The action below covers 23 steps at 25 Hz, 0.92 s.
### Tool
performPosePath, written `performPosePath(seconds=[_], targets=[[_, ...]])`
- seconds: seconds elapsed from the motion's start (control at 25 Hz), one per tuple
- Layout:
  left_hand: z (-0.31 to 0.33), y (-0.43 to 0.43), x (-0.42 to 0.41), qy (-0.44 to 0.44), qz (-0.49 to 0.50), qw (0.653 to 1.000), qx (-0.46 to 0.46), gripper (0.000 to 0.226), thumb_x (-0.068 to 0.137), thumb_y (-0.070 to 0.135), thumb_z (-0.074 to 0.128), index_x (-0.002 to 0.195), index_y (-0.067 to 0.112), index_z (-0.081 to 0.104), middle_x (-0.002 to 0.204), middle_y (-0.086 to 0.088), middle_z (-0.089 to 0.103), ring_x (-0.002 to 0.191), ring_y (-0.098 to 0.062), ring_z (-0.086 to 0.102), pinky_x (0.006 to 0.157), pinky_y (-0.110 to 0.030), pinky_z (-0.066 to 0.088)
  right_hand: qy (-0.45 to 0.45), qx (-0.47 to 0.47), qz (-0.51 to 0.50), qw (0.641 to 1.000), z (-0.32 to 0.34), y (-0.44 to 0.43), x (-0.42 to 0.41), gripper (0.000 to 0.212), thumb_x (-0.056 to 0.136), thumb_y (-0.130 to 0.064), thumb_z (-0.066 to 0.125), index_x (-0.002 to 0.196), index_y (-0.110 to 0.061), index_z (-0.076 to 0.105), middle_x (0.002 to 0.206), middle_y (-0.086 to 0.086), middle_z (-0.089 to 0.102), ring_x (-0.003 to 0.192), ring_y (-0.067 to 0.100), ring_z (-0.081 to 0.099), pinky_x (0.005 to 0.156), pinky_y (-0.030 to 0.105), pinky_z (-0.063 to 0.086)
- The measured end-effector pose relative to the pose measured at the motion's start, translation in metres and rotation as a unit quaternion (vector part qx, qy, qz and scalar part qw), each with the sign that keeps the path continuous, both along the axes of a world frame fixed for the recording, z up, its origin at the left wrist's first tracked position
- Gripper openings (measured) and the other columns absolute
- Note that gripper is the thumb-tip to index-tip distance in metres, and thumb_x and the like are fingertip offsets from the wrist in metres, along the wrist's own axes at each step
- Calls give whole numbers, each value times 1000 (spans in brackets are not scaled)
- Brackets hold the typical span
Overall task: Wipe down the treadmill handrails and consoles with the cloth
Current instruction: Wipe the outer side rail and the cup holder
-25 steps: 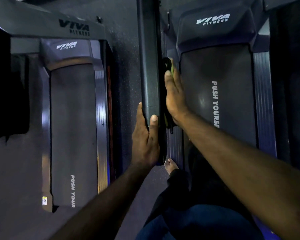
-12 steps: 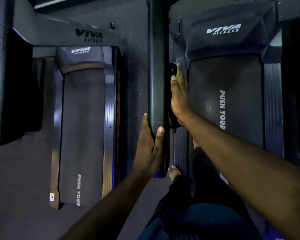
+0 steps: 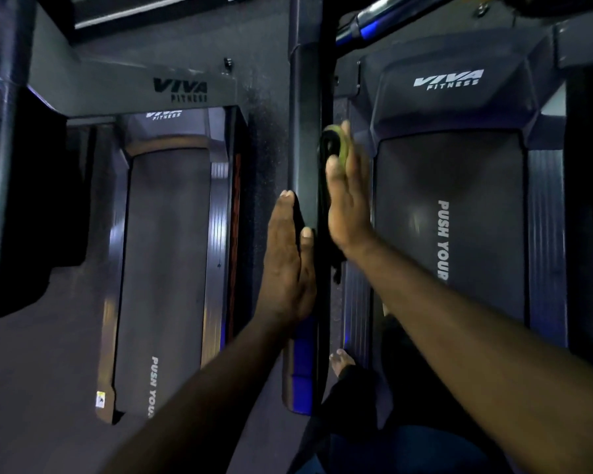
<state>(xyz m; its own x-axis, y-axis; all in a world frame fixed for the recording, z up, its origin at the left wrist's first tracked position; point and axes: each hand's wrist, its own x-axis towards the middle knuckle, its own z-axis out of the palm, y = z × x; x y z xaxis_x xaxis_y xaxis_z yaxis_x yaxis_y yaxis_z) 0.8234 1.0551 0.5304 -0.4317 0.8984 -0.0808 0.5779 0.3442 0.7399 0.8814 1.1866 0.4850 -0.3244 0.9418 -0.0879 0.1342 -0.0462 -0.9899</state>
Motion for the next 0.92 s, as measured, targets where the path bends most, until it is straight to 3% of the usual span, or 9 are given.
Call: performPosePath(seconds=[0.08,0.16,0.32,0.44,0.52,0.68,0.72,0.84,0.92], targets=[[0,4,-1,-11,4,1000,-11,56,115,19,36,167,9,18,175,-4,18,161,-10,14,131,-41,19,11,-71,-6,997,-10,45,-15,66,108,-47,31,167,-21,20,174,-2,19,150,-10,16,129,24,13],[2,4,2,-20,8,999,-24,57,115,22,35,167,10,16,175,-3,16,161,-9,13,131,-44,19,20,-111,13,994,-5,32,-5,67,107,-52,30,168,-29,14,176,-7,12,152,-7,14,131,35,13],[2,6,-1,-23,0,1000,-6,59,113,24,35,166,7,16,175,-8,16,162,-15,13,130,-51,20,1,-45,26,999,27,-20,14,60,113,-42,37,168,-31,17,175,-7,16,159,3,9,128,32,8],[3,4,1,-32,10,999,-14,59,113,23,36,166,8,16,175,-6,16,162,-14,14,131,-46,19,3,5,-5,1000,32,38,-14,59,111,-32,44,165,-19,27,165,9,32,145,3,28,115,7,15],[2,4,-1,-33,6,999,-8,59,113,22,37,167,10,16,175,-4,16,162,-13,13,132,-41,18,15,20,-24,999,12,82,-35,55,112,-27,41,163,-10,31,163,9,37,142,3,30,112,2,14],[2,5,2,-36,16,999,-24,59,113,24,36,167,13,15,176,-1,15,161,-10,12,132,-42,18,57,-266,-31,962,-11,84,-28,53,116,-38,31,163,-14,31,168,8,34,154,19,32,117,20,26],[4,6,3,-34,18,999,-20,59,113,25,36,167,13,15,176,-1,15,161,-11,12,131,-45,19,45,-282,-21,958,-3,59,-17,54,115,-42,30,163,-17,30,168,5,34,155,19,31,115,20,26],[3,8,-1,-34,16,999,-13,60,112,25,38,167,11,17,175,-3,16,161,-12,14,131,-45,20,52,-130,-15,990,25,-2,8,59,111,-44,39,166,-26,26,169,-6,29,154,2,25,125,22,21],[3,8,0,-41,19,999,-19,60,112,26,37,167,12,16,175,-2,16,161,-11,14,131,-40,19,36,-13,-17,999,29,23,-2,55,111,-36,44,163,-23,32,164,1,37,150,7,32,123,24,25]])
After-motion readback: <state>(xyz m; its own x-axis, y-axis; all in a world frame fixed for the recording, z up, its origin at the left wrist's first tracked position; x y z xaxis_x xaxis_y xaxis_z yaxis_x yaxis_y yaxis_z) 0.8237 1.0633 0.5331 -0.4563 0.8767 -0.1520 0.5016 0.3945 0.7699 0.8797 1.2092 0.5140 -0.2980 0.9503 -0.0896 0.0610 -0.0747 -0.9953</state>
